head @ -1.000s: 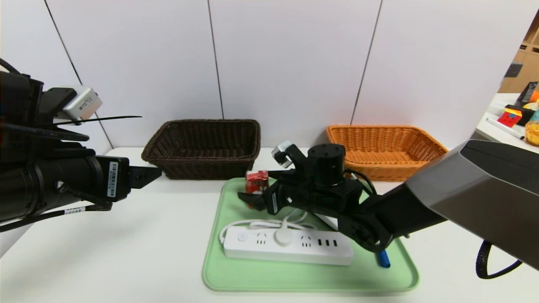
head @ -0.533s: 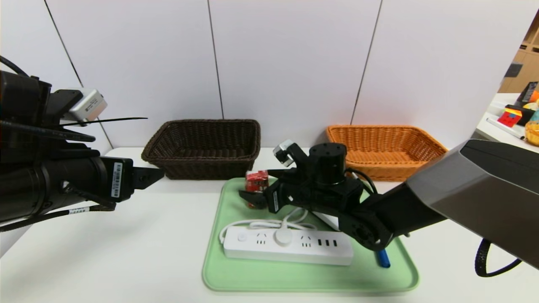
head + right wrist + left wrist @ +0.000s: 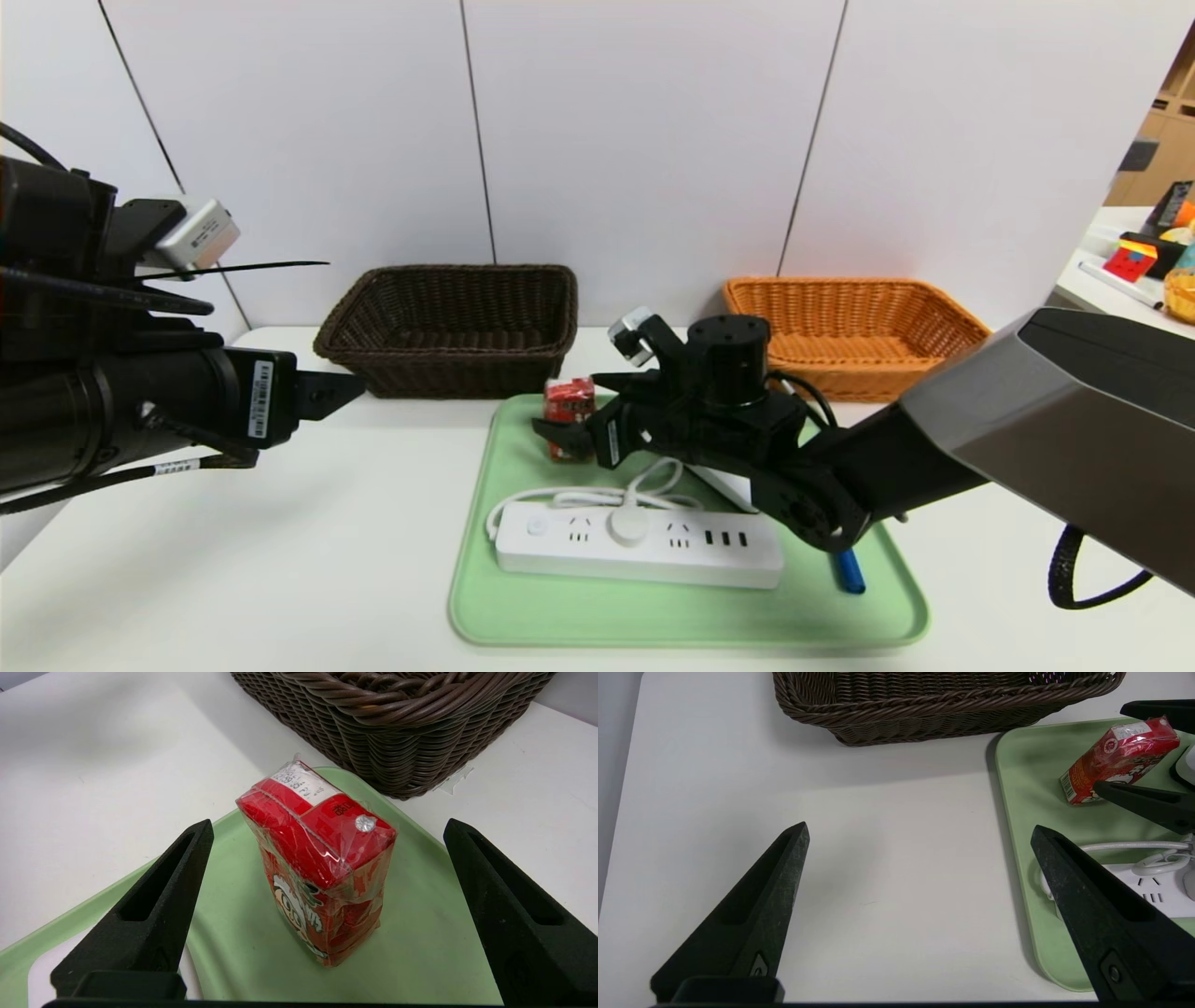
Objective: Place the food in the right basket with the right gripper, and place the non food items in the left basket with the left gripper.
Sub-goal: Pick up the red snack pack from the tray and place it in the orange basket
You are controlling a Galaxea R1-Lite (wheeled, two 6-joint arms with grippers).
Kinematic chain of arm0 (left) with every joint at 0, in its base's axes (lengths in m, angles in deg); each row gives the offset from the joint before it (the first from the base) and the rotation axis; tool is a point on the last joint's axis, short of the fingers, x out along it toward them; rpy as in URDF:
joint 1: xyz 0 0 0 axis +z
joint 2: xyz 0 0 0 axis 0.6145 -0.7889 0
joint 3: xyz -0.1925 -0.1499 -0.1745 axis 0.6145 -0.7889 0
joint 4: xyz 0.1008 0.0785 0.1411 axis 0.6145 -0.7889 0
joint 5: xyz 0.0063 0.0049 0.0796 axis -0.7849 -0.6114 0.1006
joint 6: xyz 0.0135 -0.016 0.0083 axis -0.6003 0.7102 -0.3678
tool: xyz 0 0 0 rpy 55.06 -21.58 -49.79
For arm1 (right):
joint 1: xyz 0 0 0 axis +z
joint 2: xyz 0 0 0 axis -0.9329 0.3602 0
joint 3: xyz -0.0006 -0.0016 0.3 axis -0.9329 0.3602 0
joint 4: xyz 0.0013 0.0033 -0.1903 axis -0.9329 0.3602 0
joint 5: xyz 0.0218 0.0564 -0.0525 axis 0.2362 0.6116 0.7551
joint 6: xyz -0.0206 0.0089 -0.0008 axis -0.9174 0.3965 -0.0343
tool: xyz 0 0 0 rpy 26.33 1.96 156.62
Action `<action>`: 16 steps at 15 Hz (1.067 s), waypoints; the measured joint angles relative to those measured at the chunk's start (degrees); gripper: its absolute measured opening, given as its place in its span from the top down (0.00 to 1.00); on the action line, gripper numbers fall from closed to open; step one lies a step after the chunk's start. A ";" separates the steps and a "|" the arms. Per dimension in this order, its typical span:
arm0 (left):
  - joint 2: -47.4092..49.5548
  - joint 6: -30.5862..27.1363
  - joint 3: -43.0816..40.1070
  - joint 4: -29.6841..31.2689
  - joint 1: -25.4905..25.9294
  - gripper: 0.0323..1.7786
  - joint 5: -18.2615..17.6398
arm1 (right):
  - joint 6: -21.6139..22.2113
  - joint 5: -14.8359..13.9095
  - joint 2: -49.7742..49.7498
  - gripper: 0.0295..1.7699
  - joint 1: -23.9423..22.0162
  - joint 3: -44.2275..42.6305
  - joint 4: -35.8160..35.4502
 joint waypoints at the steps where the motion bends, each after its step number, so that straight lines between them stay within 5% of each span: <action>1: -0.06 0.00 0.00 0.02 0.00 0.05 0.02 | 0.02 0.00 0.04 0.04 0.00 -0.02 0.00; 12: -1.00 0.10 -0.02 0.09 0.00 0.05 -0.02 | 0.06 0.09 1.52 0.04 -0.20 -1.35 0.10; 16: -1.30 0.10 -0.06 0.11 0.00 0.05 -0.06 | 0.00 0.22 1.96 0.41 -0.37 -1.38 -0.15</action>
